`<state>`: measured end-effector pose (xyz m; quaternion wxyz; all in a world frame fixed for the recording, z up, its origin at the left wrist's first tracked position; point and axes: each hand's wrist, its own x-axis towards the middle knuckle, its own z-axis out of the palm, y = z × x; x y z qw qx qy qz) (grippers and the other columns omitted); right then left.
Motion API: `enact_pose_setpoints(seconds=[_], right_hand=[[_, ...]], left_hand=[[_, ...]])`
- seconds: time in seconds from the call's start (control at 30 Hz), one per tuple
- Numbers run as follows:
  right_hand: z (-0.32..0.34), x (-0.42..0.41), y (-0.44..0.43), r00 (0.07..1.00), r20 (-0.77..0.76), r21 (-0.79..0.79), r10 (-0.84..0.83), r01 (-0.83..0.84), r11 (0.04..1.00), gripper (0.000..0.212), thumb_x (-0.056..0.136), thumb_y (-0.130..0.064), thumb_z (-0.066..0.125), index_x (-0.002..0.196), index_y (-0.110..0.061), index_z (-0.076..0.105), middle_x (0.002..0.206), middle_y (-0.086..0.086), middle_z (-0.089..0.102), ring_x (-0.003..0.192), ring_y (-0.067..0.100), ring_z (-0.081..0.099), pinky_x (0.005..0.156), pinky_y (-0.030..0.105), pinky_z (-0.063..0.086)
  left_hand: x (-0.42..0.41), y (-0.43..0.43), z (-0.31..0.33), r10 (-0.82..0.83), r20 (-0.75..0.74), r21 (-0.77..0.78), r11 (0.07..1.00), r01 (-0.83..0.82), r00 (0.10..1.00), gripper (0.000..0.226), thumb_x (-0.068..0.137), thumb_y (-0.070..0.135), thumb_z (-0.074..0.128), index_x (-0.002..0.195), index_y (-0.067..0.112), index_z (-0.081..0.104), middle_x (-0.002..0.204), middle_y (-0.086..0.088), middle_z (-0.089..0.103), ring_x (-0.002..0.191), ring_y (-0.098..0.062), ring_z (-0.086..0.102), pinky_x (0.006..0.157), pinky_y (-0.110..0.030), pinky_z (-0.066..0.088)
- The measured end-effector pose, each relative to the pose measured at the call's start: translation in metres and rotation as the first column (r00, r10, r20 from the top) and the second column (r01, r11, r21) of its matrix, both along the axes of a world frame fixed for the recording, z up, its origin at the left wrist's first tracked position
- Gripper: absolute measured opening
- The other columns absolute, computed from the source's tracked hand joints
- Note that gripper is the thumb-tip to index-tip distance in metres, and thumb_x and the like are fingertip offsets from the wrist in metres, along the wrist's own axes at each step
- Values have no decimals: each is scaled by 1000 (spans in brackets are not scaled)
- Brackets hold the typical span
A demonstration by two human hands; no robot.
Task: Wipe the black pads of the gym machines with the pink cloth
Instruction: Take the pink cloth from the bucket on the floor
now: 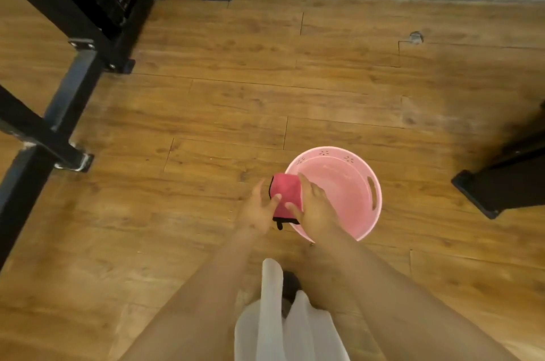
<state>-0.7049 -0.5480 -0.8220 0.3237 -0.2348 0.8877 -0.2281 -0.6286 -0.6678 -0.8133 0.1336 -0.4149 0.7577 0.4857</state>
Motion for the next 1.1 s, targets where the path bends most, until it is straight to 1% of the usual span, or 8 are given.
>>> enact_pose_setpoints(seconds=[0.1,0.17,0.27,0.47,0.63,0.8,0.93,1.1], right_hand=[[-15,3,-9,993,76,-15,-91,92,996,68,99,-41,44,152,-19,8,132,14,49,116,29,52,95,42,46],[-21,7,-15,984,122,-44,-132,138,989,64,100,-41,41,151,-20,7,125,14,55,107,29,58,90,42,49],[-27,7,-21,950,211,-139,-230,262,955,61,100,-30,46,150,-21,12,127,10,57,110,28,60,93,40,49],[-12,13,-26,839,329,-291,-432,526,799,70,89,-5,60,145,-27,24,129,3,52,115,22,55,97,45,49],[33,15,-24,823,340,-338,-455,558,758,66,87,0,60,142,-26,33,129,-1,53,115,18,54,97,44,49],[103,11,-9,850,306,-402,-428,523,752,67,87,4,58,142,-27,35,129,1,53,113,20,56,93,43,52],[170,3,4,866,278,-426,-416,500,754,69,88,4,58,144,-27,34,116,0,55,101,17,61,85,41,55],[262,9,17,879,247,-478,-407,476,738,65,89,4,55,143,-24,35,109,-13,55,104,14,59,87,38,54]], left_hand=[[-5,3,-18,108,86,259,958,-127,990,49,99,39,46,143,18,38,137,-1,52,115,-17,51,88,-26,40],[-11,6,-29,140,112,365,915,-172,984,42,101,35,44,139,16,43,123,-2,59,105,-15,53,75,-24,43],[-17,5,-40,283,171,492,805,-331,944,40,99,31,49,134,13,46,124,-6,61,112,-23,58,82,-29,48],[-7,-7,-36,578,116,524,655,-544,808,60,74,16,77,128,8,53,115,-10,66,105,-26,63,86,-37,53],[-8,-10,23,592,58,598,624,-503,804,49,79,7,73,124,7,55,117,-15,64,102,-30,62,55,-27,50],[-11,-9,93,547,6,631,648,-427,837,46,76,-2,69,120,8,58,120,-16,63,109,-34,60,67,-36,52],[-19,-6,165,543,-33,634,660,-403,839,58,72,10,78,125,11,54,121,-13,64,110,-31,61,87,-46,54],[-16,4,259,528,-81,592,707,-386,845,46,78,7,75,121,10,57,114,-11,67,106,-28,63,89,-45,54]])
